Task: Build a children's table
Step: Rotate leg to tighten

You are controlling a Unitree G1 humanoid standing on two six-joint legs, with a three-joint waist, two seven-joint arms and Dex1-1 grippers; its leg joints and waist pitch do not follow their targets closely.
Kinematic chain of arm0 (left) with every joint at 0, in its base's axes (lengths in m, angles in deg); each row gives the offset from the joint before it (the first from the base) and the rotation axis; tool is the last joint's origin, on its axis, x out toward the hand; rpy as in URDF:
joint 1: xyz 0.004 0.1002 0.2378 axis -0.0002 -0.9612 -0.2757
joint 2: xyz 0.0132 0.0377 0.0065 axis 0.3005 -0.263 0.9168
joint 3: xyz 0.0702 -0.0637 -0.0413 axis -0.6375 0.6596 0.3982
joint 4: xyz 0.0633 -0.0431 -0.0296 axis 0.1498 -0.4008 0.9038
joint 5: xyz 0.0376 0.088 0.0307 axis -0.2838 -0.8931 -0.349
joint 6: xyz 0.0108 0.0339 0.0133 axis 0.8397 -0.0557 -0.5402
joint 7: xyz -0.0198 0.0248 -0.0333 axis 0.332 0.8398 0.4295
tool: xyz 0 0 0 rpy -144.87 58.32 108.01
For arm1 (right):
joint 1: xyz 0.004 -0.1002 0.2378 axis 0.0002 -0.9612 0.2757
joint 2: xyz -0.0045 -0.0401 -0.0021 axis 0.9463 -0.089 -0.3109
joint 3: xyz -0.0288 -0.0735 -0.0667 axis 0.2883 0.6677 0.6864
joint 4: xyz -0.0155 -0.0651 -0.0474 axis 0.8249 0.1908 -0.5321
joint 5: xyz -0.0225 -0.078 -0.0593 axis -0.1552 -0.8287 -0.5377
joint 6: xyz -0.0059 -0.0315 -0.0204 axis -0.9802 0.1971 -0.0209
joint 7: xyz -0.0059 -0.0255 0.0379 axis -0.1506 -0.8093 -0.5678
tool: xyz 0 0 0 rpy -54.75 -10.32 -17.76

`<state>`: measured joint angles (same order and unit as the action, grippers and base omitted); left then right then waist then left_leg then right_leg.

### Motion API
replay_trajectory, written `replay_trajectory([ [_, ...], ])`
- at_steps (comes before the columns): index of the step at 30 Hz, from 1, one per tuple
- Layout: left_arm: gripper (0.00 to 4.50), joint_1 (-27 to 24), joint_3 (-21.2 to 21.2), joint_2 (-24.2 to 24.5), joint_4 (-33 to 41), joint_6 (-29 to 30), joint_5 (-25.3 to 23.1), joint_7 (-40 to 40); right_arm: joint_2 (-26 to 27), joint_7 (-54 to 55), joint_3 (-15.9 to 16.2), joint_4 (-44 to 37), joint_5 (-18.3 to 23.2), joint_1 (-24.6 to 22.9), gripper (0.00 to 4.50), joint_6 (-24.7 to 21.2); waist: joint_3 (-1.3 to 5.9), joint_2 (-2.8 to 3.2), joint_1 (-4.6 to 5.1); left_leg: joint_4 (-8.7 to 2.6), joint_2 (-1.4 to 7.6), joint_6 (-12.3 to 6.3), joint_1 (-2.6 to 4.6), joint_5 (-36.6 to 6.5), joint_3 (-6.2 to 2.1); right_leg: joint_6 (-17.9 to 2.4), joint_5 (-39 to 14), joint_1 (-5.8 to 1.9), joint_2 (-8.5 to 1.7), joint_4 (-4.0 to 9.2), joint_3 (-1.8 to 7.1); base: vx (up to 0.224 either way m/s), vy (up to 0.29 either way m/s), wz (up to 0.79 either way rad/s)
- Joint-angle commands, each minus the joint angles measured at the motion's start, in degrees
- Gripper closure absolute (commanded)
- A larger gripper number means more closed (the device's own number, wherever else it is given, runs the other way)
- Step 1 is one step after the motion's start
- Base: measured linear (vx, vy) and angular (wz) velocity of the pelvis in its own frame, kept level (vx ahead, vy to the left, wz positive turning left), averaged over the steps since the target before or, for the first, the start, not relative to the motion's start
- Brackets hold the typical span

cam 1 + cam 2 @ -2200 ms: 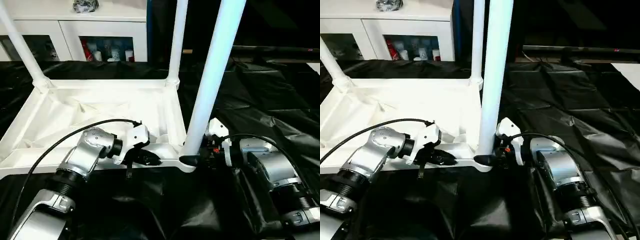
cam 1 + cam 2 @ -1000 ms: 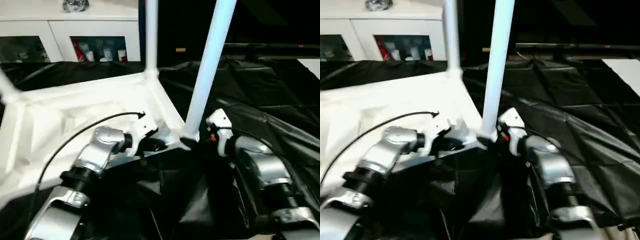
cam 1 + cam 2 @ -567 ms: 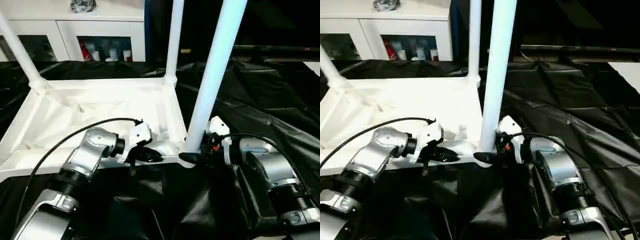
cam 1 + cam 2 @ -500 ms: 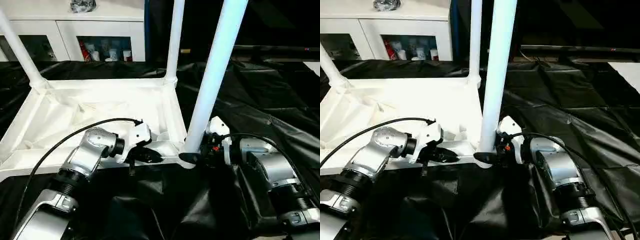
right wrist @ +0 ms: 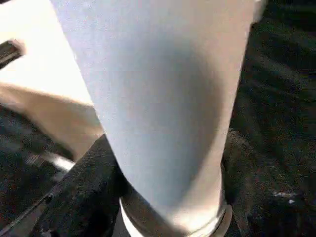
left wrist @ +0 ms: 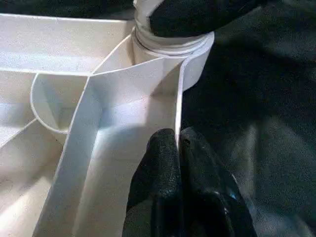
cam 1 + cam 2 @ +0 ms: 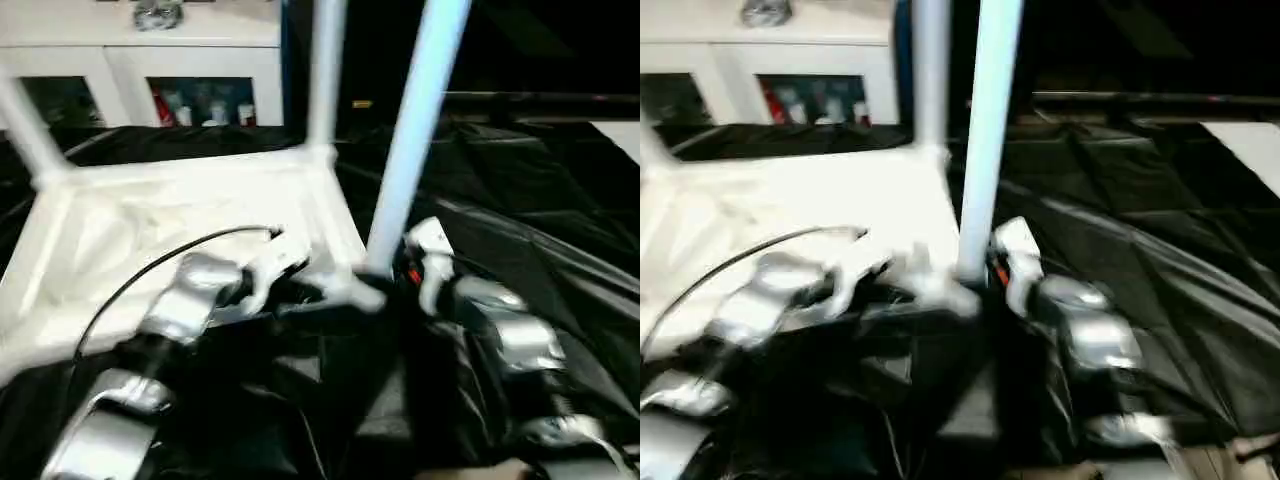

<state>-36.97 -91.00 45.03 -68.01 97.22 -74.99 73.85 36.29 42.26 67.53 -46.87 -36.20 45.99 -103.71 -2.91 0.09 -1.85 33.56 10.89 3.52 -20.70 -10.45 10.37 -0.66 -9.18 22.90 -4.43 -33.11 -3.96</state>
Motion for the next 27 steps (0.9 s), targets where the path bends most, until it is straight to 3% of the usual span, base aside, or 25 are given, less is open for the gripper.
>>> replay_trajectory([
  [1,4.50,3.8,-0.8,-5.7,1.1,-0.1,1.0,-5.5,6.6,2.0,6.2,2.9,-1.2,0.1,1.99,-0.3,2.89,0.17,0.34,-4.59,1.92,0.82,0.94,-21.9,-1.57,-6.4,-33.1,-1.64,-4.07,5.74,1.79,0.000,0.000,0.00],
  [5,4.50,4.1,-1.2,-8.1,1.1,-0.1,0.9,-6.6,9.5,2.7,7.1,3.9,-2.2,1.2,1.99,1.6,2.94,0.16,0.41,-4.54,1.86,0.05,1.16,-22.5,-1.43,-6.1,-32.6,-1.26,-3.95,5.98,1.93,0.000,0.000,0.00],
  [6,4.50,4.1,-1.2,-8.2,1.0,-0.4,0.8,-6.5,9.8,2.5,6.9,4.1,-2.1,1.3,1.43,1.8,2.94,0.08,0.43,-4.55,1.88,-0.06,1.10,-22.6,-1.44,-6.2,-32.5,-1.26,-3.96,5.92,1.96,0.000,0.000,0.00],
  [13,4.50,2.5,-1.7,-5.7,2.0,-2.3,0.8,-2.9,6.7,-3.8,9.6,1.7,-1.1,0.5,0.84,1.7,3.20,0.25,0.21,-4.75,2.12,-0.61,0.71,-20.1,-1.22,-8.6,-25.4,-1.73,-3.86,5.06,2.34,0.000,0.000,0.00],
  [16,4.50,1.5,-1.9,-4.3,2.8,-2.8,0.9,-0.9,4.1,-9.1,11.5,-0.6,-1.0,-0.7,0.84,2.1,3.43,0.20,-0.01,-4.66,2.25,-1.13,0.61,-18.1,-1.05,-10.1,-20.5,-2.07,-3.81,4.46,2.52,0.000,0.000,0.00],
  [23,4.50,-0.4,-2.8,-0.2,4.2,-4.7,1.0,4.9,-3.8,-24.6,14.2,-7.1,1.8,-3.2,0.84,1.0,3.93,0.11,-0.53,-3.99,2.36,-4.40,0.11,-10.1,-0.64,-14.2,-8.7,-2.97,-3.77,2.95,2.55,0.000,0.000,0.00],
  [26,4.50,-0.8,-2.9,0.9,4.5,-5.5,1.1,6.9,-6.1,-28.2,14.8,-8.5,2.9,-3.5,0.84,0.3,3.81,0.18,-0.75,-3.94,2.40,-4.89,0.22,-9.9,-0.49,-14.8,-8.6,-2.97,-3.69,2.97,2.46,0.000,0.000,0.00],
  [27,4.50,-1.0,-2.9,1.3,4.7,-5.7,1.5,8.1,-7.0,-29.7,15.0,-9.0,3.3,-3.5,0.84,0.0,3.67,0.16,-0.96,-4.02,2.52,-4.51,0.28,-11.1,-0.48,-14.5,-11.0,-2.92,-3.74,3.16,2.41,0.000,0.000,0.00],
])
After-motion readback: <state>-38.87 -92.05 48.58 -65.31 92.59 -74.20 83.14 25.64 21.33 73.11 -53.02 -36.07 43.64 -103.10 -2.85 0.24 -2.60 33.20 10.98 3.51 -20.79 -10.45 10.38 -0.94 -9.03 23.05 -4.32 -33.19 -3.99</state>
